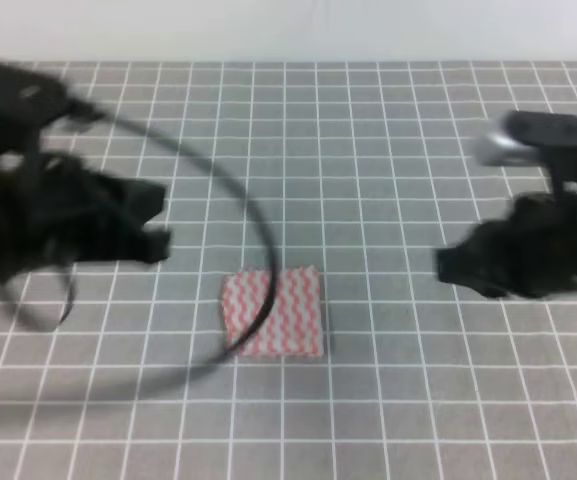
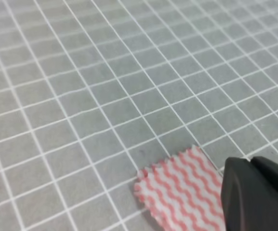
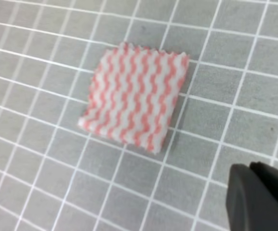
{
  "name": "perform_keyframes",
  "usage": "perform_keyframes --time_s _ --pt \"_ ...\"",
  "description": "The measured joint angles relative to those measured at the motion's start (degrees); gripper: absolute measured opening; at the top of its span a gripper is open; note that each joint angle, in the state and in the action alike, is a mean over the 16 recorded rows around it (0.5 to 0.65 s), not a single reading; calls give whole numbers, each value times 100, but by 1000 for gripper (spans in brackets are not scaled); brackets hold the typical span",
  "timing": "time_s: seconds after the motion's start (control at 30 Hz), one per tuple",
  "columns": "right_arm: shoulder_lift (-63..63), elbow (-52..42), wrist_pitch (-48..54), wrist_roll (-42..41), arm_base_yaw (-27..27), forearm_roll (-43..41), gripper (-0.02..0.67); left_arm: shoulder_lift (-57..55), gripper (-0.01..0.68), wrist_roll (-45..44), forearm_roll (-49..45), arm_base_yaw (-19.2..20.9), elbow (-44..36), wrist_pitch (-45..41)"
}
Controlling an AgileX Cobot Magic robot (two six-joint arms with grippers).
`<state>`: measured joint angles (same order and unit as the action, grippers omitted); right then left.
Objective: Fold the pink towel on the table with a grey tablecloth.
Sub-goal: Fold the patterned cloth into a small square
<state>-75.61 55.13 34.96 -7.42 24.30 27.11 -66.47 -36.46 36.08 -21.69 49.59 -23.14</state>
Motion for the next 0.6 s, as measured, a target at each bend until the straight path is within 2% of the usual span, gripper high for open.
perform_keyframes --time_s 0.2,0.6 --pt "1512 -980 -234 4 0 -81 -15 1536 -2 -13 68 1 -1151 606" --pt "3931 -2586 -921 -46 0 -330 -15 4530 -2 -32 67 0 -3010 1202"
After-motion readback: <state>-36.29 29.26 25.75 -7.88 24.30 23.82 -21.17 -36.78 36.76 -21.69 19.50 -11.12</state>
